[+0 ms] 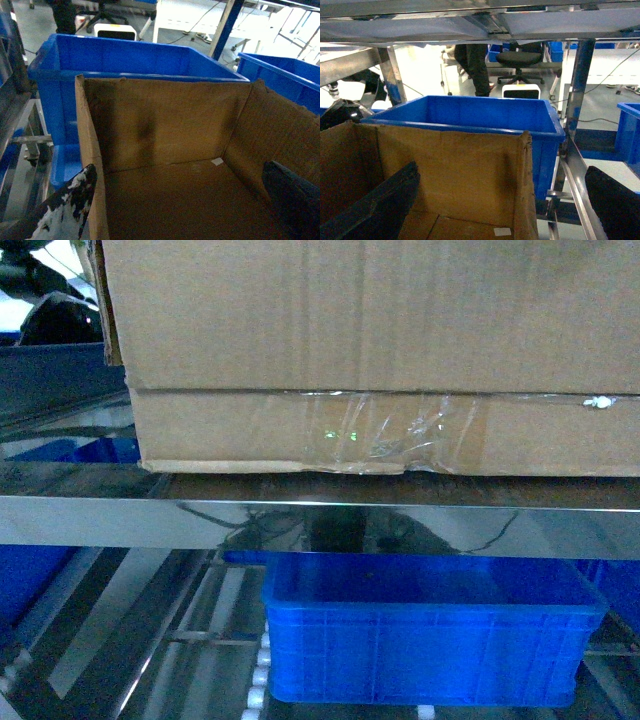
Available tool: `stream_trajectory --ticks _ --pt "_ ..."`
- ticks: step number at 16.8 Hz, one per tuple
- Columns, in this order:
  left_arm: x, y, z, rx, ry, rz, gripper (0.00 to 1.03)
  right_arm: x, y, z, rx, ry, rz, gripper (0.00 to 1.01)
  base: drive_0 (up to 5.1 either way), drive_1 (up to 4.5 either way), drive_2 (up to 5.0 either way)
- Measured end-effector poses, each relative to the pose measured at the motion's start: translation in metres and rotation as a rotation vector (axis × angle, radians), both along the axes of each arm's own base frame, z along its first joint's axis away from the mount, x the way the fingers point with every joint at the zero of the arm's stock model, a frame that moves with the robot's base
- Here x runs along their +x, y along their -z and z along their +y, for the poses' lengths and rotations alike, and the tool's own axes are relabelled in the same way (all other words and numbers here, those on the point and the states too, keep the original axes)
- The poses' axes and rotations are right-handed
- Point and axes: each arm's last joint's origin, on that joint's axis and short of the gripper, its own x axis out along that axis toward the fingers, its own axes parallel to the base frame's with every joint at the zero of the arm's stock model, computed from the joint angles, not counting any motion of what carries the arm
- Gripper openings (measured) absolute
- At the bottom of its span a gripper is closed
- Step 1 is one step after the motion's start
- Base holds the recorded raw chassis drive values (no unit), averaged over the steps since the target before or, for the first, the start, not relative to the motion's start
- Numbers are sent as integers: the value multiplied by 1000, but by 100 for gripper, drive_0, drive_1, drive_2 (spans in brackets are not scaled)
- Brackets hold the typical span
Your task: Sort boxes to right shelf from conveyor
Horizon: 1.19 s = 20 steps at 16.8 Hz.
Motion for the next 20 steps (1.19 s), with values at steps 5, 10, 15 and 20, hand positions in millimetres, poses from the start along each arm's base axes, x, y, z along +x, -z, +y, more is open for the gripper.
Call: stream_trajectory --ticks 5,10,15,20 --pt "-30 -7 9 -14 -19 -81 98 -21 0 -3 -22 17 -55 98 0 0 0" --pt "-46 14 14 -6 -17 -55 98 -56 14 -5 -62 17 -150 98 0 0 0" --pt "-66 17 21 -4 -10 -140 98 -86 19 -9 -93 5 -264 98 0 0 0" --pt "-135 24 59 80 -141 -106 98 -132 2 -37 -109 4 -217 98 0 0 0"
